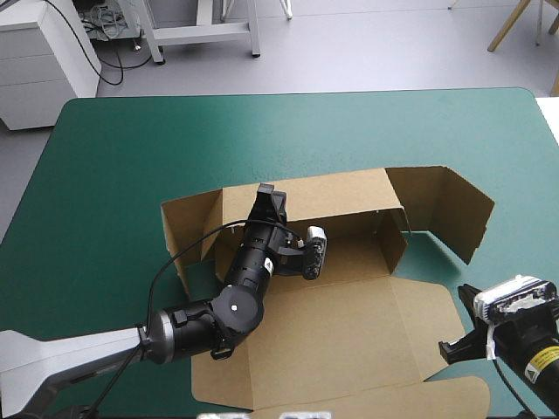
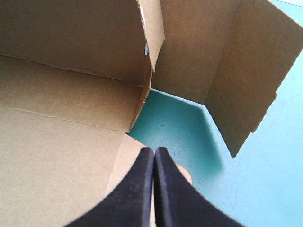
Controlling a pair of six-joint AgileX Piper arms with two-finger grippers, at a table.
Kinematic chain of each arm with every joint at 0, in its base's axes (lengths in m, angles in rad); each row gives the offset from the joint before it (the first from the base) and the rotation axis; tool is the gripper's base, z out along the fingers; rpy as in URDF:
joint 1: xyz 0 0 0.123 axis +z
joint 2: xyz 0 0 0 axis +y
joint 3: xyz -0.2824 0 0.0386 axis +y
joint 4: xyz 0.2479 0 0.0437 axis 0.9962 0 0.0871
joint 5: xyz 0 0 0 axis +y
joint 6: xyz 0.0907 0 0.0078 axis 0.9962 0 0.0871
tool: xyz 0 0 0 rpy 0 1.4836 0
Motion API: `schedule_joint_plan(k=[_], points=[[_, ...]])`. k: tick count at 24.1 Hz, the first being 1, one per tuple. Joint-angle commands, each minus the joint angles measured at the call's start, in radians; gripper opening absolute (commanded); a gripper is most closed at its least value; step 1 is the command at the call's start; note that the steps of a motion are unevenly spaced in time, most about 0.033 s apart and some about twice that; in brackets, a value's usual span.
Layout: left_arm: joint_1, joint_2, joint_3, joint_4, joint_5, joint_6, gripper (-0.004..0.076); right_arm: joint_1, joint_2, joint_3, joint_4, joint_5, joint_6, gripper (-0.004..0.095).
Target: Fold the box
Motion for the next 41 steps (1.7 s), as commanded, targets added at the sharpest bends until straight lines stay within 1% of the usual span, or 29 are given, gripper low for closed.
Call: schedule_joint_plan(k=[1, 5, 6, 7, 9, 10, 12, 14, 16, 17, 22, 24, 25, 28, 29, 30, 31, 32, 33, 34, 35, 36, 37, 38, 39, 40, 41], points=[[0.007, -0.041, -0.027, 0.121, -0.013, 0.013, -0.001, -0.005, 0.004, -0.023, -0.022, -0.073, -0.001, -0.0017], [0.007, -0.041, -0.027, 0.121, -0.014, 0.018, -0.001, -0.005, 0.013, -0.023, -0.064, -0.075, 0.031, -0.0012], [0.007, -0.041, -0.027, 0.121, -0.014, 0.018, -0.001, -0.005, 0.02, -0.023, -0.076, -0.072, 0.043, 0.0003], [0.007, -0.041, -0.027, 0.121, -0.014, 0.018, -0.001, -0.005, 0.03, -0.023, -0.089, -0.07, 0.051, 0.0039], [0.007, -0.041, -0.027, 0.121, -0.014, 0.018, -0.001, -0.005, 0.054, -0.023, -0.098, -0.07, 0.064, 0.0144], [0.007, -0.041, -0.027, 0.121, -0.014, 0.02, -0.001, -0.005, 0.068, -0.023, -0.101, -0.073, 0.071, 0.0228], [0.007, -0.041, -0.027, 0.121, -0.012, 0.02, -0.001, -0.005, 0.097, -0.023, -0.101, -0.078, 0.088, 0.0426], [0.007, -0.041, -0.027, 0.121, -0.006, 0.02, -0.001, -0.005, 0.128, -0.028, -0.108, -0.08, 0.13, 0.0615], [0.007, -0.041, -0.027, 0.121, 0.0, 0.02, -0.001, -0.005, 0.164, -0.049, -0.131, -0.067, 0.183, 0.0727], [0.007, -0.041, -0.027, 0.121, 0.002, 0.02, -0.001, -0.005, 0.18, -0.064, -0.154, -0.063, 0.209, 0.0742], [0.007, -0.041, -0.027, 0.121, 0.019, 0.02, -0.001, -0.005, 0.305, -0.222, -0.27, -0.061, 0.308, 0.0742], [0.007, -0.041, -0.027, 0.12, 0.024, 0.02, -0.001, -0.005, 0.419, -0.346, -0.309, -0.038, 0.321, 0.0742], [0.007, -0.041, -0.027, 0.12, 0.024, 0.02, -0.001, -0.005, 0.497, -0.437, -0.337, -0.005, 0.328, 0.0742], [0.007, -0.041, -0.027, 0.12, 0.025, 0.02, -0.001, -0.031, 0.658, -0.599, -0.353, 0.02, 0.323, 0.0742], [0.007, -0.041, -0.027, 0.12, 0.025, 0.02, -0.001, -0.065, 0.737, -0.679, -0.329, 0.02, 0.29, 0.0742], [0.007, -0.041, -0.027, 0.12, 0.025, 0.02, -0.001, -0.09, 0.775, -0.726, -0.299, 0.022, 0.255, 0.0742], [0.007, -0.041, -0.027, 0.12, 0.025, 0.02, -0.001, -0.147, 0.845, -0.821, -0.2, 0.039, 0.161, 0.0743], [0.007, -0.041, -0.027, 0.12, 0.025, 0.02, -0.001, -0.21, 0.921, -0.907, -0.084, 0.09, 0.04, 0.0742], [0.007, -0.041, -0.027, 0.12, 0.025, 0.02, -0.001, -0.243, 0.965, -0.953, -0.019, 0.116, -0.015, 0.0742], [0.007, -0.041, -0.027, 0.12, 0.025, 0.02, -0.001, -0.301, 1.039, -1.033, 0.095, 0.141, -0.082, 0.0742], [0.007, -0.041, -0.027, 0.12, 0.025, 0.02, -0.001, -0.322, 1.079, -1.08, 0.154, 0.159, -0.121, 0.0742], [0.007, -0.041, -0.027, 0.12, 0.025, 0.02, -0.001, -0.349, 1.159, -1.18, 0.229, 0.208, -0.165, 0.0742], [0.007, -0.041, -0.027, 0.12, 0.025, 0.02, -0.001, -0.359, 1.2, -1.233, 0.245, 0.243, -0.172, 0.0742], [0.007, -0.041, -0.027, 0.12, 0.025, 0.02, -0.001, -0.376, 1.285, -1.338, 0.249, 0.333, -0.18, 0.0743], [0.007, -0.041, -0.027, 0.12, 0.025, 0.02, -0.001, -0.382, 1.319, -1.38, 0.251, 0.377, -0.197, 0.0743], [0.007, -0.041, -0.027, 0.12, 0.025, 0.02, -0.001, -0.398, 1.392, -1.464, 0.279, 0.454, -0.224, 0.0742], [0.007, -0.041, -0.027, 0.12, 0.025, 0.02, -0.001, -0.403, 1.419, -1.484, 0.295, 0.454, -0.219, 0.0742]])
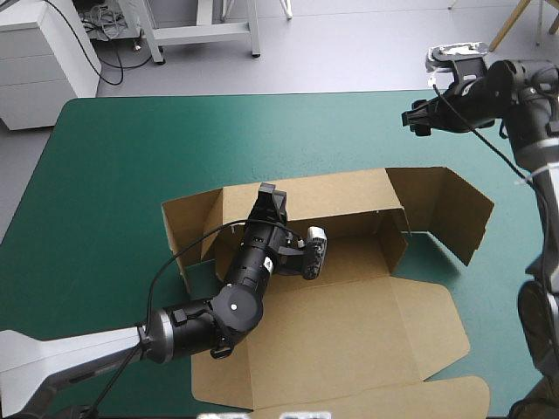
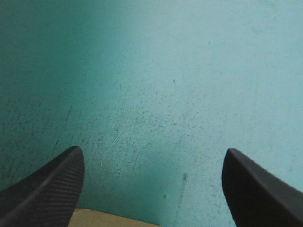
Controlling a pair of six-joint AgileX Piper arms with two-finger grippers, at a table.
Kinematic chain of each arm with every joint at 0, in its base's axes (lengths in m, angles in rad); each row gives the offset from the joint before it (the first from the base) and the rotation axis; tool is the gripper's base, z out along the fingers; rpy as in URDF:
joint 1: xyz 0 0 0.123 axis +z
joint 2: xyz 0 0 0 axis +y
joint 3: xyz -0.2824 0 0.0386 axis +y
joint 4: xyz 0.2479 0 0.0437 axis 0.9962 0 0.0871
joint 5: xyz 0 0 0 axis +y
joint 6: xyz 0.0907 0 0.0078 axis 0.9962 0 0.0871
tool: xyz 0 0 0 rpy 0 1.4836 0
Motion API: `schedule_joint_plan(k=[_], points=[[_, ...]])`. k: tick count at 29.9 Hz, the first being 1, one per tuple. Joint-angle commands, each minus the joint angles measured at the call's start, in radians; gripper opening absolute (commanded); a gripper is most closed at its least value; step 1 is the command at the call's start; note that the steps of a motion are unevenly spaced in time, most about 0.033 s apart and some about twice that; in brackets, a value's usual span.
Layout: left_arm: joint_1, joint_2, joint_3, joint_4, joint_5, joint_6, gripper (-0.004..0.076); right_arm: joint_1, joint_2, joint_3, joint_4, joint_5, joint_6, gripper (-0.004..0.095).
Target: Fold the box
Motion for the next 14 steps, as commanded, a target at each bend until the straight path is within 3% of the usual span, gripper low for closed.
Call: schedule_joint_plan(k=[1, 14], points=[[0.0, -0.04, -0.027, 0.111, 0.037, 0.001, -0.001, -0.031, 0.064, -0.132, 0.06, 0.031, -0.034, 0.0742], [0.0, -0.04, -0.027, 0.111, 0.044, 0.001, -0.001, -0.06, 0.043, 0.065, 0.083, 0.033, -0.094, 0.0739]])
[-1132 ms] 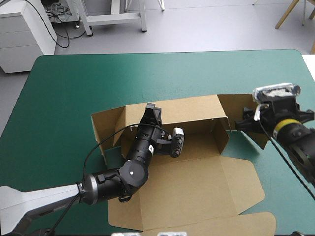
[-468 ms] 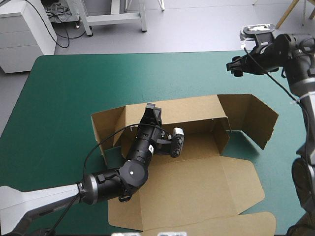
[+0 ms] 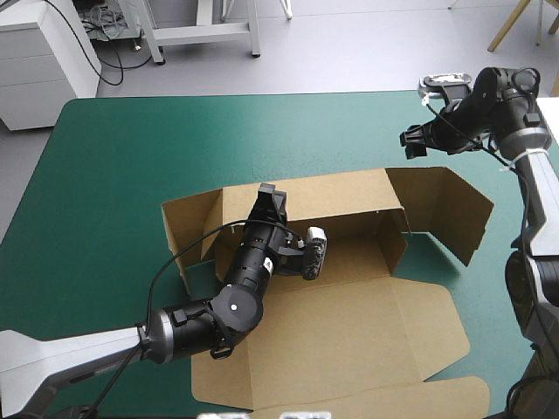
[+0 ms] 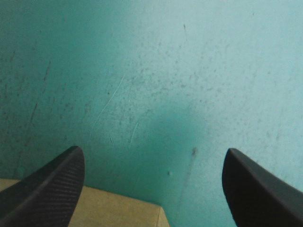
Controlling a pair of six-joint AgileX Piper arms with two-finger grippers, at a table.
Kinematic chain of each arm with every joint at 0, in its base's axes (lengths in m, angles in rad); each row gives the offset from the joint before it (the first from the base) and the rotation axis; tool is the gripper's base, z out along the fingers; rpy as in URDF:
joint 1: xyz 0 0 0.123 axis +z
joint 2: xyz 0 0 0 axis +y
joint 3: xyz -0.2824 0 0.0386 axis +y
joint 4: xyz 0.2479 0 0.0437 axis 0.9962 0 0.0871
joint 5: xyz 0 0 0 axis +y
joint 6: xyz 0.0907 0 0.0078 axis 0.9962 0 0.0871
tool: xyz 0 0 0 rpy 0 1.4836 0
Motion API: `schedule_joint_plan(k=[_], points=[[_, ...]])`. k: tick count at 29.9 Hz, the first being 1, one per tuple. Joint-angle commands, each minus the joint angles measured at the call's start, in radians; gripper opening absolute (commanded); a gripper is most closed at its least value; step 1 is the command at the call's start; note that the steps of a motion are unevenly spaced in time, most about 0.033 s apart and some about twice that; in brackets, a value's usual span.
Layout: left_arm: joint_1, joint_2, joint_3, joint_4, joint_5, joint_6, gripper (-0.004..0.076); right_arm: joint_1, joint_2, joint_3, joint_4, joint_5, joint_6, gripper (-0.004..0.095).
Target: Fold the box
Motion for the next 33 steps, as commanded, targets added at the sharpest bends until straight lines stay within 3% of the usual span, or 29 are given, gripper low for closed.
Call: schedule_joint_plan(k=[1, 8, 15, 24, 33], points=[[0.0, -0.04, -0.027, 0.111, 0.044, 0.001, -0.001, -0.009, -0.096, 0.036, 0.007, -0.025, -0.03, 0.0738], [0.0, -0.04, -0.027, 0.111, 0.052, 0.001, -0.001, -0.033, -0.183, 0.13, -0.012, -0.025, -0.027, 0.0738], [0.0, -0.04, -0.027, 0.111, 0.052, 0.001, -0.001, -0.094, -0.294, 0.32, 0.094, -0.032, -0.069, 0.0738], [0.0, -0.04, -0.027, 0.111, 0.053, 0.001, -0.001, -0.102, -0.431, 0.543, 0.15, -0.165, -0.095, 0.0738], [0.0, -0.04, -0.027, 0.111, 0.053, 0.001, -0.001, -0.102, -0.561, 0.702, 0.155, -0.223, -0.098, 0.0738]])
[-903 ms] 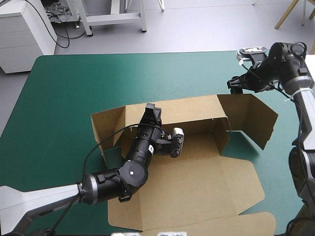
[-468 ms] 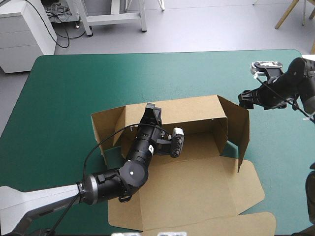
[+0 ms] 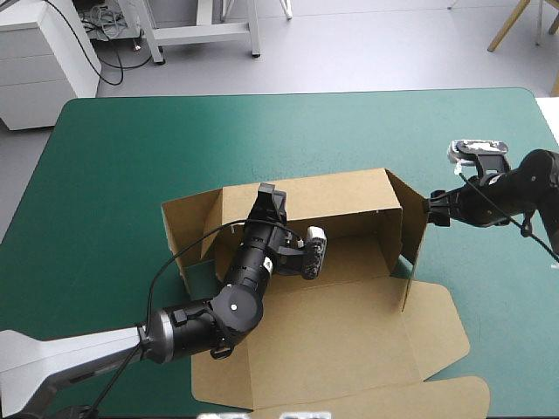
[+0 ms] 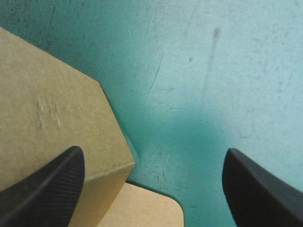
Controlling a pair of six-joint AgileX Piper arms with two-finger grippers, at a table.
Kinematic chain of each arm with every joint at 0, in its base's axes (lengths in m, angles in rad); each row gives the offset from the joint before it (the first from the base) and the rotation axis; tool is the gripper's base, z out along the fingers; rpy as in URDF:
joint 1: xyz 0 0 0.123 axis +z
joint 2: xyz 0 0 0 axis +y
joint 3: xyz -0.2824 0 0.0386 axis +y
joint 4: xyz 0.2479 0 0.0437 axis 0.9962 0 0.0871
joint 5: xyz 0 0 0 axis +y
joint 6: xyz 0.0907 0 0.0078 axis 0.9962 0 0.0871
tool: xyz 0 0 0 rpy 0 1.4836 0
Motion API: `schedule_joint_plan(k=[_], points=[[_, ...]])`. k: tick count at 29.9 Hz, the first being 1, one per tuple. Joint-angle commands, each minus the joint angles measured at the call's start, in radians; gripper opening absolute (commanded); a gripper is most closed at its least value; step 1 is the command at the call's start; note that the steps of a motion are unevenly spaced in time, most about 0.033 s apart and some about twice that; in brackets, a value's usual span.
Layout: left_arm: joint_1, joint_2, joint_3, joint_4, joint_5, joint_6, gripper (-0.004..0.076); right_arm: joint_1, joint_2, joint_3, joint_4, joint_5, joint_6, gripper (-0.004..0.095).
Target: Fold the box
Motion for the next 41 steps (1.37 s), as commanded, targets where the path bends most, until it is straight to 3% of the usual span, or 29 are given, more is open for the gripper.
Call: schedule_joint_plan(k=[1, 10, 15, 21, 26, 30, 41], points=[[0.0, -0.04, -0.027, 0.112, 0.049, 0.001, -0.001, -0.009, -0.084, 0.028, 0.032, -0.05, -0.016, 0.0738], [0.0, -0.04, -0.027, 0.112, 0.049, 0.001, -0.001, -0.009, -0.166, 0.114, 0.106, -0.057, -0.117, 0.0738], [0.0, -0.04, -0.027, 0.112, 0.049, 0.001, -0.001, -0.009, -0.169, 0.152, 0.257, -0.055, -0.238, 0.0738], [0.0, -0.04, -0.027, 0.112, 0.049, 0.001, -0.001, 0.05, -0.169, 0.238, 0.32, -0.139, -0.351, 0.0738], [0.0, -0.04, -0.027, 0.112, 0.051, 0.001, -0.001, 0.149, -0.169, 0.282, 0.314, -0.251, -0.373, 0.0738], [0.0, -0.04, -0.027, 0.112, 0.056, -0.006, -0.001, 0.218, -0.169, 0.308, 0.264, -0.385, -0.337, 0.0738], [0.0, -0.04, -0.027, 0.112, 0.09, -0.006, -0.001, 0.389, -0.181, 0.454, 0.263, -0.755, -0.317, 0.0738]])
